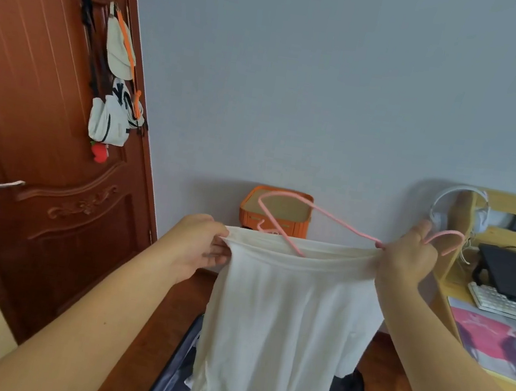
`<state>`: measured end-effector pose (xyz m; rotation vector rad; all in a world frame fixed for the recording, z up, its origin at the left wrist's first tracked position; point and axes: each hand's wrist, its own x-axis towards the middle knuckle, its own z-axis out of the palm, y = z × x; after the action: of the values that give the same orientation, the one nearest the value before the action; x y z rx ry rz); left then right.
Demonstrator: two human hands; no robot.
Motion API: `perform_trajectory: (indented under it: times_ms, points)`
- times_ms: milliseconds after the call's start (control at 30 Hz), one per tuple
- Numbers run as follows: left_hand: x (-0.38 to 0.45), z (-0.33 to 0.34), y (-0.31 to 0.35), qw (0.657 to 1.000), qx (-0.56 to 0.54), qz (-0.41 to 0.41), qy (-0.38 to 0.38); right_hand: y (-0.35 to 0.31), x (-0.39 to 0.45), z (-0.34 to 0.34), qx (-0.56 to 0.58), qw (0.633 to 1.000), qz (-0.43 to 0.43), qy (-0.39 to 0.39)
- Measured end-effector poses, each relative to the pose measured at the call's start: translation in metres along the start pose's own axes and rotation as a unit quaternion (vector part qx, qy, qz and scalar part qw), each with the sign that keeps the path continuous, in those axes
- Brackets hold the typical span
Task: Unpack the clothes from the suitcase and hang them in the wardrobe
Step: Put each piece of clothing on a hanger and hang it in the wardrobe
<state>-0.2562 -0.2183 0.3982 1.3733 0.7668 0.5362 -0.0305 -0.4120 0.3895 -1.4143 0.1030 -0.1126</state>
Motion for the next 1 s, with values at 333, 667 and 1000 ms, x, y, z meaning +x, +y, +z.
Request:
perform_trajectory:
  times_ms: [333,667,1000]
  points:
    - [-0.008,0.0,0.021,0.971,0.201,0.125,0.038,0.007,-0.011,0.006,-0.246,0.944,-0.216,-0.035]
    - [-0.024,0.043,0.022,0.865,0.326,0.371,-0.092,-0.041,-0.06,0.043,-0.355,0.837,-0.378,-0.171]
    - [-0.01,0.001,0.015,0.77,0.456,0.445,0.028,-0.049,-0.049,0.017,-0.274,0.757,-0.362,-0.469]
